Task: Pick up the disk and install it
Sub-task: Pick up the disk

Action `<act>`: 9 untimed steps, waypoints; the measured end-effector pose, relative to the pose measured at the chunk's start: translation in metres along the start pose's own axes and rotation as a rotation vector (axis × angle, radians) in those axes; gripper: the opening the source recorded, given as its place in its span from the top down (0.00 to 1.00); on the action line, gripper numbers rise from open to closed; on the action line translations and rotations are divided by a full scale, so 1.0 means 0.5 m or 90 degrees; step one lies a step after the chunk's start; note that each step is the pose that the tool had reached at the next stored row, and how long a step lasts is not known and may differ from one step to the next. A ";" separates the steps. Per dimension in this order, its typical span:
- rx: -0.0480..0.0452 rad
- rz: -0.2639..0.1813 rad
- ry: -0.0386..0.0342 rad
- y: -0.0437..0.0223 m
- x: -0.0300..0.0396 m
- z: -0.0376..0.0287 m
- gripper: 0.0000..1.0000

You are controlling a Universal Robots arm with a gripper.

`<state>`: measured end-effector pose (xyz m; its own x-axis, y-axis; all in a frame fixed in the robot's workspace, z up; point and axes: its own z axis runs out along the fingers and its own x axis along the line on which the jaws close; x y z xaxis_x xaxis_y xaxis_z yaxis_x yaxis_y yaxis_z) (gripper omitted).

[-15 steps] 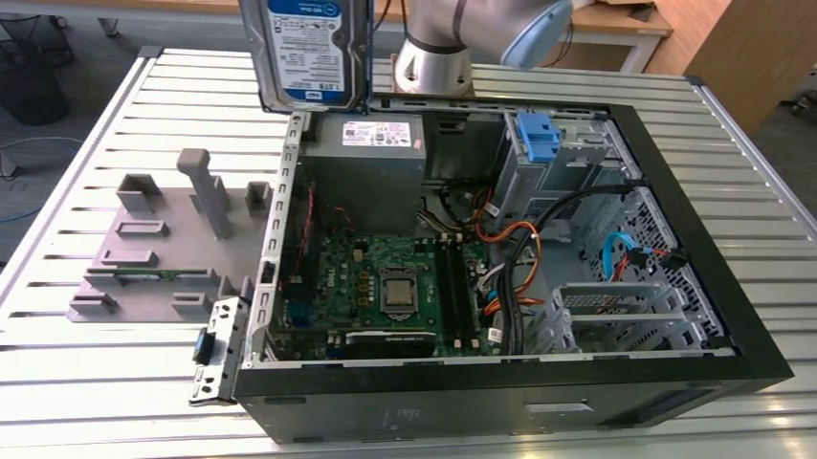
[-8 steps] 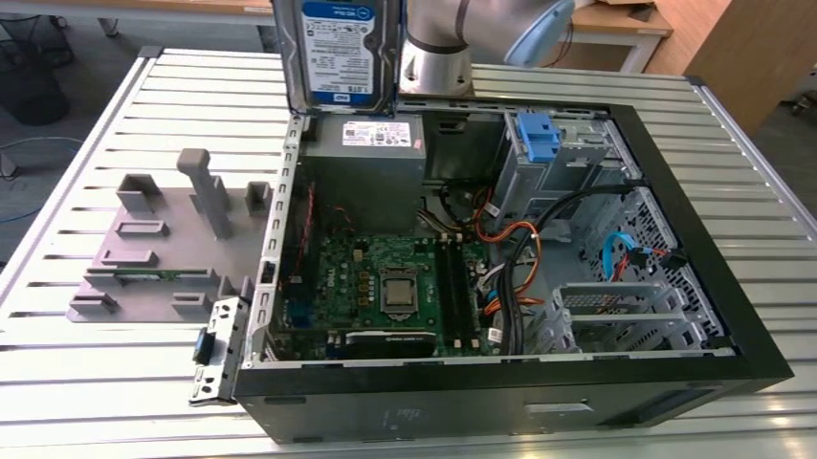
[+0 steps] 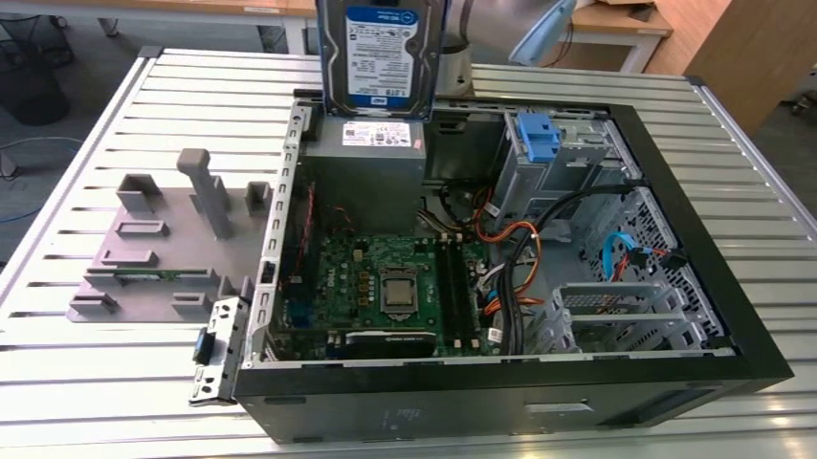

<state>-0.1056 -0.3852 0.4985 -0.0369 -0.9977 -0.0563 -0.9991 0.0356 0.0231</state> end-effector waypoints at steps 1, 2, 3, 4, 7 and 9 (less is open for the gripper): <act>0.0000 0.000 0.0000 -0.009 0.000 0.000 0.65; -0.0001 0.000 0.0000 -0.018 0.000 0.000 0.65; -0.0001 0.000 0.0000 -0.028 0.000 0.000 0.65; -0.0002 0.000 0.0001 -0.037 0.000 0.000 0.65; -0.0003 0.000 0.0001 -0.064 0.000 0.000 0.65; -0.0004 0.000 0.0000 -0.082 -0.001 -0.001 0.65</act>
<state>-0.0649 -0.3863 0.4978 -0.0369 -0.9977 -0.0563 -0.9991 0.0356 0.0237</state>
